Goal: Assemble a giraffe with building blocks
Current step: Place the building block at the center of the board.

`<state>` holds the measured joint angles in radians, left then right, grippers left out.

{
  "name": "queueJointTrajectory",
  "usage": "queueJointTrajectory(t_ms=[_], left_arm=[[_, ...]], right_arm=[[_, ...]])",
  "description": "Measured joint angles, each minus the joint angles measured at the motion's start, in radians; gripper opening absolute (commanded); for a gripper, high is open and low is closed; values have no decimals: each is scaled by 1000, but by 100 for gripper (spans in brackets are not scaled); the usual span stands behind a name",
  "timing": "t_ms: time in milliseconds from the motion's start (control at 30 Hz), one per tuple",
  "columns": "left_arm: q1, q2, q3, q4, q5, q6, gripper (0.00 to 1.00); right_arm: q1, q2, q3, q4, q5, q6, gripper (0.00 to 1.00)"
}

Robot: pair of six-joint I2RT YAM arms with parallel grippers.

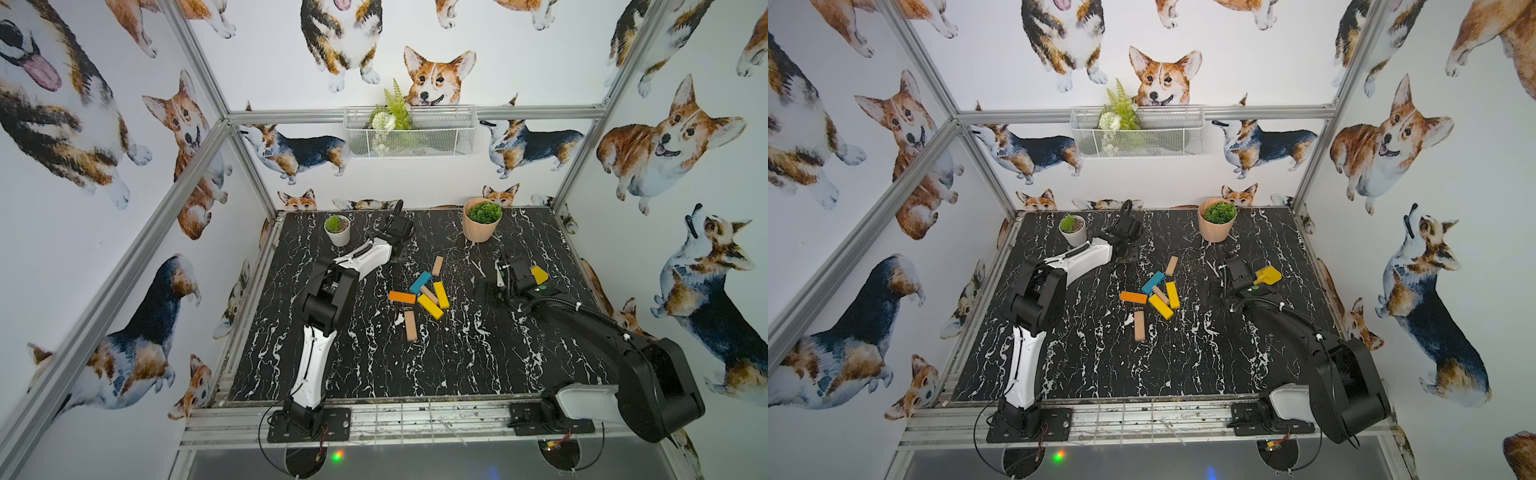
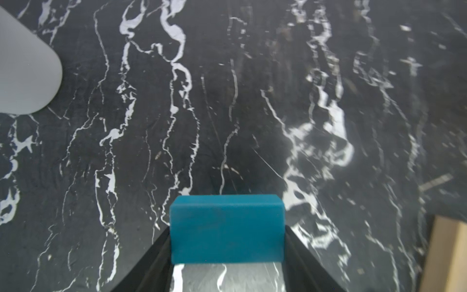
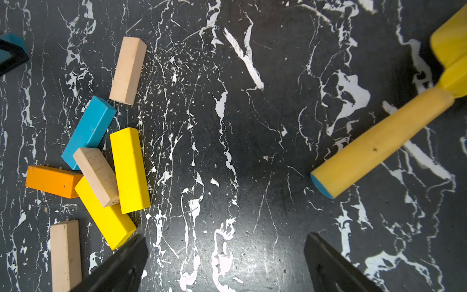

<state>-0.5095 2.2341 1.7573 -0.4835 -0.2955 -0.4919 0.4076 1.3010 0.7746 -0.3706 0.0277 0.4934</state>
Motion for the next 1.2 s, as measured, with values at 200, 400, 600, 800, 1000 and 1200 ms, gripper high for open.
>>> queueJointTrajectory(t_ms=[200, 400, 600, 800, 1000, 1200], left_arm=[[28, 47, 64, -12, -16, -75, 51], [53, 55, 55, -24, -33, -131, 51], [69, 80, 60, -28, -23, -130, 52], [73, 96, 76, -47, -19, -116, 52], [74, 97, 76, -52, -12, -102, 67], [78, 89, 71, -60, 2, -89, 79]], right_arm=[[0, -4, 0, -2, 0, 0, 100], [0, 2, 0, -3, -1, 3, 100], [0, 13, 0, -3, -1, 3, 100], [0, 29, 0, -3, -2, 5, 100], [0, 29, 5, -7, -6, 7, 100], [0, -9, 45, -46, -20, 11, 100]])
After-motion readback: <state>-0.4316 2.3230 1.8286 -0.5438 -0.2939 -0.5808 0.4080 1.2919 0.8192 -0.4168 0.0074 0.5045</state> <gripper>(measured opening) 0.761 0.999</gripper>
